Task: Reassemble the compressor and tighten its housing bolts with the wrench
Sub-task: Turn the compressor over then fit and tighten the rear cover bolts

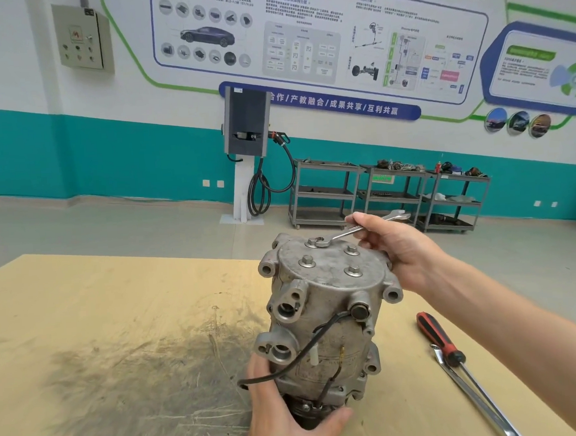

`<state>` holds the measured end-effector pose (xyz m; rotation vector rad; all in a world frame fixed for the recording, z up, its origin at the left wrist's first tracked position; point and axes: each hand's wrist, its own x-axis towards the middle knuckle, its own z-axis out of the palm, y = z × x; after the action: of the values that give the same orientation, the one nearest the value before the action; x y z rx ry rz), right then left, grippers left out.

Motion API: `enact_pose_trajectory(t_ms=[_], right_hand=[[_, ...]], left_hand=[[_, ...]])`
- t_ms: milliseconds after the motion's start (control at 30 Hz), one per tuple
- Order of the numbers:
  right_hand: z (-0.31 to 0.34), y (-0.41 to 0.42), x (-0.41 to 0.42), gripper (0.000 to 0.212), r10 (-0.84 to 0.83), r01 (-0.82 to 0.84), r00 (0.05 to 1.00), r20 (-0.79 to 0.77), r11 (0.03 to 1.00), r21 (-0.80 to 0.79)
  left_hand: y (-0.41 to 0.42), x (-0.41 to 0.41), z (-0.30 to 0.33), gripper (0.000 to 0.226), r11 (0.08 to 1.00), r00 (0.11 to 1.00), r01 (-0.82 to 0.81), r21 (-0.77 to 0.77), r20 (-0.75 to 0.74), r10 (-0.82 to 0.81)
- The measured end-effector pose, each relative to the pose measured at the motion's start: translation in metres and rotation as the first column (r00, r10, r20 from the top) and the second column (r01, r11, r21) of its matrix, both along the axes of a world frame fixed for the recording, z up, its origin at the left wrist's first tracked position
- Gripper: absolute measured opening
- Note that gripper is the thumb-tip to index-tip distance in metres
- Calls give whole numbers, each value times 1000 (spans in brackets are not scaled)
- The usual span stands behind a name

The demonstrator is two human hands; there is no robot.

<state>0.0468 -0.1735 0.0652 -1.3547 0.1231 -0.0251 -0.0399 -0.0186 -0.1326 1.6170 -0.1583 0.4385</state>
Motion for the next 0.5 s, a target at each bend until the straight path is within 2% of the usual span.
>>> enact_pose_trajectory(t_ms=[167, 267, 367, 500], right_hand=[[0, 2, -4, 16, 85, -84, 996, -30, 996, 35], [-2, 3, -5, 13, 83, -83, 997, 10, 997, 7], [-8, -2, -11, 18, 117, -115, 985, 126, 993, -19], [-25, -7, -19, 33, 82, -13, 939, 333, 979, -203]], left_hand=[[-2, 5, -8, 121, 998, 999, 53, -43, 3, -53], [-1, 5, -8, 121, 998, 999, 50, -32, 16, -49], [2, 5, -7, 120, 999, 999, 44, -21, 23, -44], [0, 4, -6, 121, 999, 999, 45, 6, -23, -45]])
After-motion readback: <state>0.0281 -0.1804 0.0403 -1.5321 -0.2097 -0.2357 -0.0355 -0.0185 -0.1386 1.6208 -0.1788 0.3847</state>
